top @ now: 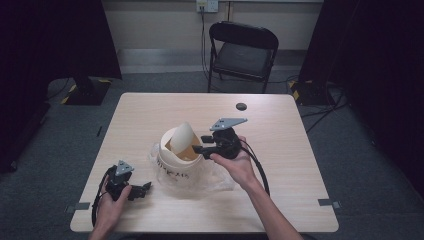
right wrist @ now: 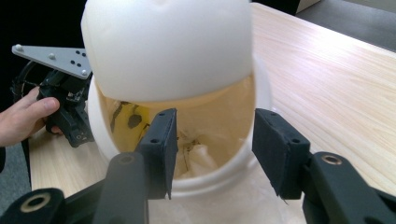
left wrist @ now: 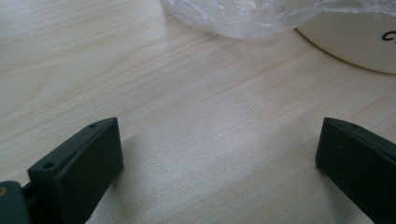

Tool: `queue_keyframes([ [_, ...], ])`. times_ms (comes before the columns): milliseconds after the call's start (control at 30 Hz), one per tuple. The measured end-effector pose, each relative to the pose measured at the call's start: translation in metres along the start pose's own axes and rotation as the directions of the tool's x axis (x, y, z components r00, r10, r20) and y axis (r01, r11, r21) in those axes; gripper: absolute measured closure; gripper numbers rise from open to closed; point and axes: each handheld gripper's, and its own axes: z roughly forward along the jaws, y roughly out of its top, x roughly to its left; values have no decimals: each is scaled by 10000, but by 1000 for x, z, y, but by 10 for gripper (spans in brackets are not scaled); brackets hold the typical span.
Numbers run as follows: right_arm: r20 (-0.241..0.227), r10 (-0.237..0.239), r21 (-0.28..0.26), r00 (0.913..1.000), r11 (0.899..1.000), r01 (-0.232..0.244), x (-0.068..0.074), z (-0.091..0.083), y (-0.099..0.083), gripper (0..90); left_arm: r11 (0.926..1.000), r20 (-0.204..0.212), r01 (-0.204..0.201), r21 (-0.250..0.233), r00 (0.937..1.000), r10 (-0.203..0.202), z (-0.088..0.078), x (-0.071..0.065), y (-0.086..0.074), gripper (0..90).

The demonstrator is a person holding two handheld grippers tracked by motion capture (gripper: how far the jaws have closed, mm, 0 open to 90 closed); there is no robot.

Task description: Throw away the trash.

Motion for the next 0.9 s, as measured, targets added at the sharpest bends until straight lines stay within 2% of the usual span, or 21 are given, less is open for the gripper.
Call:
queue_keyframes([
  [267, 637, 356, -104, 9973, 9993, -350, -12, -14, -13, 428, 10000, 0, 4, -2, 10000, -4, 0, 0, 0, 2],
  [333, 1101, 553, -121, 9924, 9985, -543, -16, -19, -18, 383, 10000, 2, 3, -1, 10000, -3, 0, 0, 0, 2],
  [500, 1435, 911, -186, 9854, 9958, -893, -27, -32, -29, 327, 10000, 28, 0, -3, 10000, 0, 0, 0, 0, 2],
  [900, 2526, 1701, -312, 9525, 9853, -1677, -52, -62, -63, 253, 10000, 34, -30, 10, 10000, 30, 0, 0, 0, 3],
])
